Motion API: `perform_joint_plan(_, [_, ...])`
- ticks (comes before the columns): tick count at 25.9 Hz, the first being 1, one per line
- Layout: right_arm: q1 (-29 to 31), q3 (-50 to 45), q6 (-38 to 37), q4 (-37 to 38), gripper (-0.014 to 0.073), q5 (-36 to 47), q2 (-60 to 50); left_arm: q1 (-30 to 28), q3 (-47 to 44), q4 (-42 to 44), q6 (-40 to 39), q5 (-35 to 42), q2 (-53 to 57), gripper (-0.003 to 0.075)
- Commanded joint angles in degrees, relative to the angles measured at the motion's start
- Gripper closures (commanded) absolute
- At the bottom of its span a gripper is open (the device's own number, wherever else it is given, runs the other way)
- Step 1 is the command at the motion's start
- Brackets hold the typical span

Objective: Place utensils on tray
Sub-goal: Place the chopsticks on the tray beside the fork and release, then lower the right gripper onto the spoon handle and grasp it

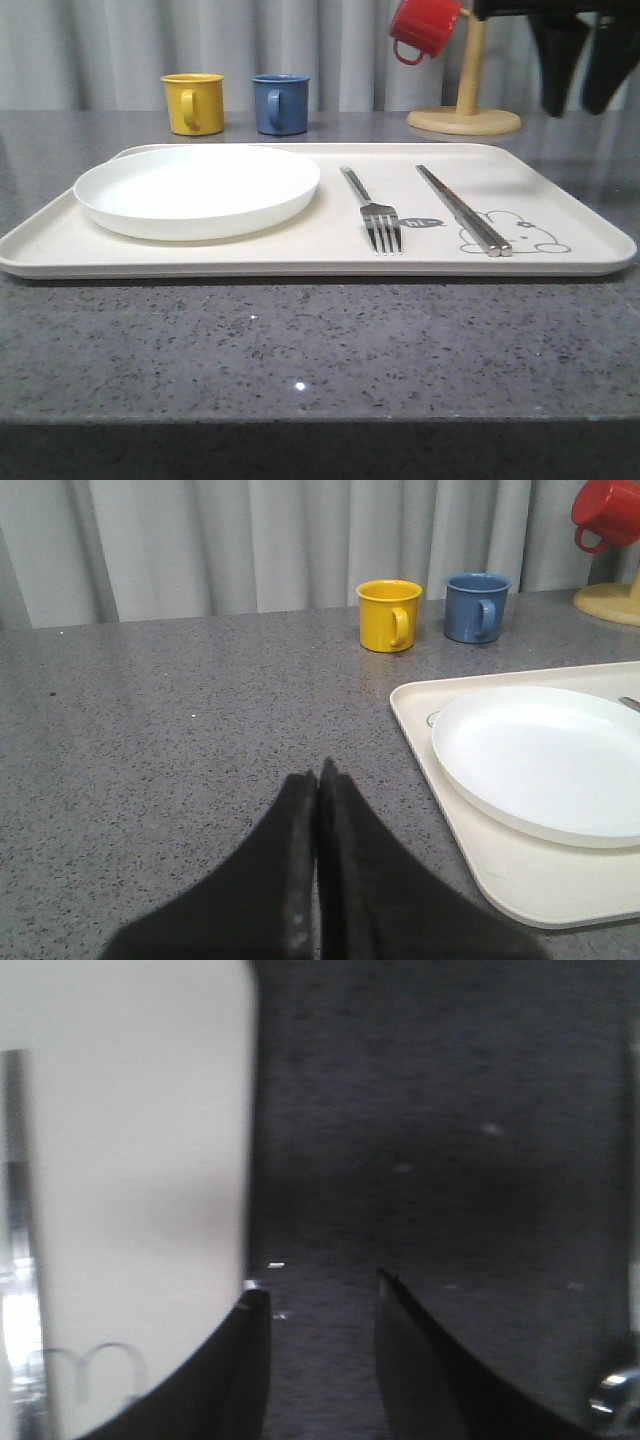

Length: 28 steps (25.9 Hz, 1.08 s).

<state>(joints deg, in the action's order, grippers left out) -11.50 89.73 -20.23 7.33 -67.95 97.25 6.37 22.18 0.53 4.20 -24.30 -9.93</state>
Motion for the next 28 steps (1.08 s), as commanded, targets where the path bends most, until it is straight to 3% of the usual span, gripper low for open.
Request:
perform_joint_plan(1, [7.04, 1.74, 4.41, 2.56, 0.0305, -1.66, -3.02, -0.06, 1.61, -0.53, -0.57, 4.84, -0.66, 0.0738])
perform_joint_plan(6, [17.22, 1.55, 12.48, -3.18, 0.0305, -0.70, -2.43, -0.06, 1.61, -0.53, -0.57, 4.84, -0.66, 0.0738])
perform_joint_plan(10, [21.41, 1.55, 17.25, -6.48, 0.0305, -1.22, -0.12, -0.06, 1.61, -0.53, -0.57, 4.84, -0.66, 0.0738])
perform_joint_plan(22, [22.07, 1.55, 18.58, -6.85, 0.0308, -0.07, 7.85, -0.06, 1.61, -0.53, -0.57, 4.84, -0.66, 0.0738])
perform_joint_plan(25, [22.07, 1.55, 18.58, -6.85, 0.0393, -0.41, 8.12, -0.06, 1.61, -0.53, -0.57, 4.84, -0.66, 0.0738])
perform_joint_plan(28, [22.07, 1.55, 18.58, -6.85, 0.0546, -0.41, 8.12, -0.06, 1.61, -0.53, -0.57, 4.84, -0.66, 0.0738])
